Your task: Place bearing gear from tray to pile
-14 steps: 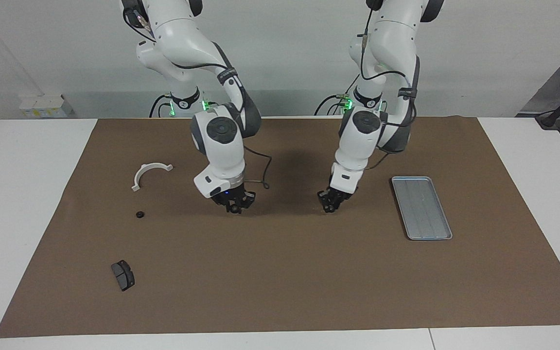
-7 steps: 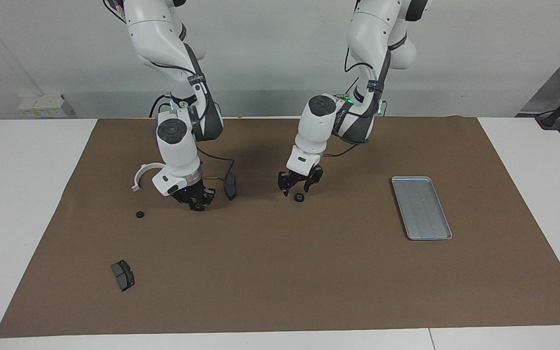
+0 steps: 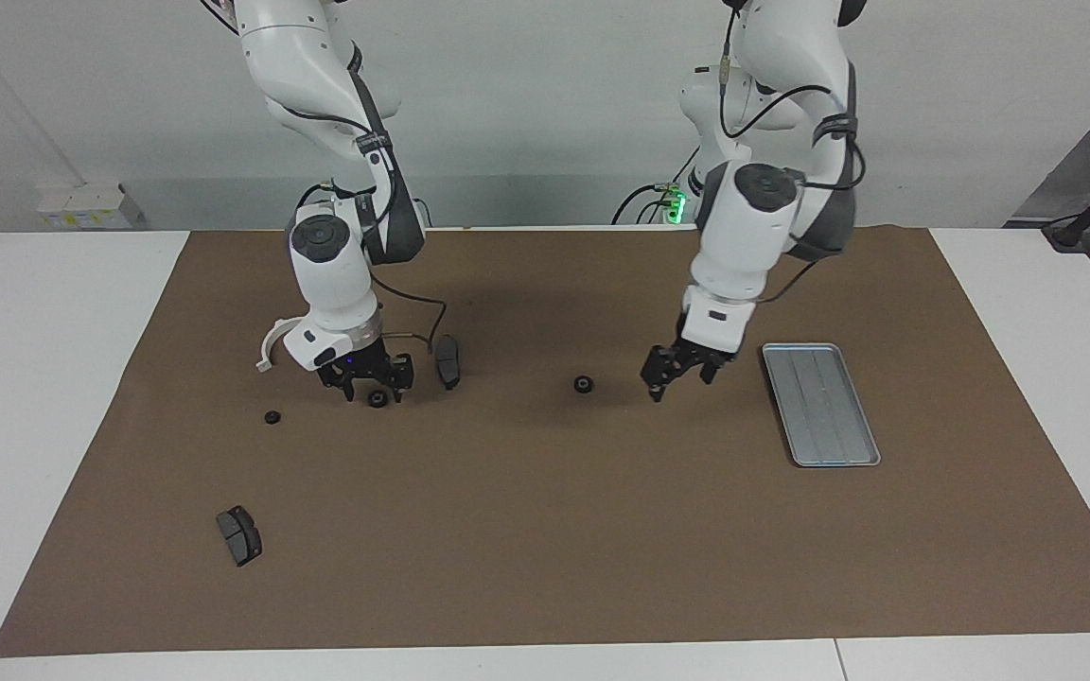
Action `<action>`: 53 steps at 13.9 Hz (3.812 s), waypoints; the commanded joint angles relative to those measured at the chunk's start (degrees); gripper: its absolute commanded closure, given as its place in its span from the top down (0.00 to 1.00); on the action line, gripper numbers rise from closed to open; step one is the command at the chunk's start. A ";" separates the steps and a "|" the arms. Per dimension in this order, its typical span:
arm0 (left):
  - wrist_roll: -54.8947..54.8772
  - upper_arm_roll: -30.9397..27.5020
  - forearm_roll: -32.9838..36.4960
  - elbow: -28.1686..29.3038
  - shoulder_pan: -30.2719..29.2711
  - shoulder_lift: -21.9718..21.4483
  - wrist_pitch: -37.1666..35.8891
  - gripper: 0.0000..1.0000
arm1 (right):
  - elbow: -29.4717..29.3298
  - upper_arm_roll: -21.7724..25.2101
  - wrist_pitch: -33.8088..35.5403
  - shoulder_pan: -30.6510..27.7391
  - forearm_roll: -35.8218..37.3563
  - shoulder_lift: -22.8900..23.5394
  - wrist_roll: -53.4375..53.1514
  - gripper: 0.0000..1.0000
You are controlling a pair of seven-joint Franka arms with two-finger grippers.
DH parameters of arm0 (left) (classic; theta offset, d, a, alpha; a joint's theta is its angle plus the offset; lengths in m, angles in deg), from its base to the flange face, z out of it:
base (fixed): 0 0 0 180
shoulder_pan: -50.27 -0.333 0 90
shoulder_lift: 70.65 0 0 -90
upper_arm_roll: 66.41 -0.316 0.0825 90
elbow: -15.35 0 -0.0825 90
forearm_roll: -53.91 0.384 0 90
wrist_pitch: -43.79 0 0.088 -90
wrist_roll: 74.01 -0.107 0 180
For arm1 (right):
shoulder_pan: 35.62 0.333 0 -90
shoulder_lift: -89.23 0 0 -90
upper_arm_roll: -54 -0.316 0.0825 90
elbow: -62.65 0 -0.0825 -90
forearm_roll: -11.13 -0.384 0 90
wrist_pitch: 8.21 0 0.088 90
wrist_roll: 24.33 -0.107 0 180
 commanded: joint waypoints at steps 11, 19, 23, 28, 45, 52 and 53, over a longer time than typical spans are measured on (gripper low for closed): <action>-20.87 0.62 3.49 -5.63 -13.06 -11.14 -28.76 1.00 | -22.12 -0.62 5.63 22.13 -0.10 12.82 -28.55 1.00; -20.96 0.53 3.05 -3.95 -13.68 -11.77 -26.82 1.00 | -26.63 -0.62 3.26 27.33 1.05 21.02 -32.69 0.94; -21.05 0.62 3.05 -3.87 -13.68 -11.77 -26.56 1.00 | -26.19 -0.54 3.17 27.24 1.22 21.01 -32.69 0.59; -34.56 0.53 2.88 -3.69 -13.85 -11.77 -25.06 1.00 | -24.60 -0.54 1.58 27.24 1.05 20.93 -32.86 0.38; -34.59 0.53 2.97 -3.87 -13.94 -11.85 -25.24 1.00 | -18.71 0.08 5.72 -3.59 -0.27 10.02 2.35 0.00; -34.59 0.53 2.97 -3.87 -13.94 -11.85 -25.24 1.00 | -18.80 0.08 0.97 -8.27 -0.62 14.07 6.07 0.76; -34.59 0.53 2.97 -3.87 -13.94 -11.85 -25.24 1.00 | -18.80 0.08 1.15 -8.10 -0.62 13.72 5.72 1.00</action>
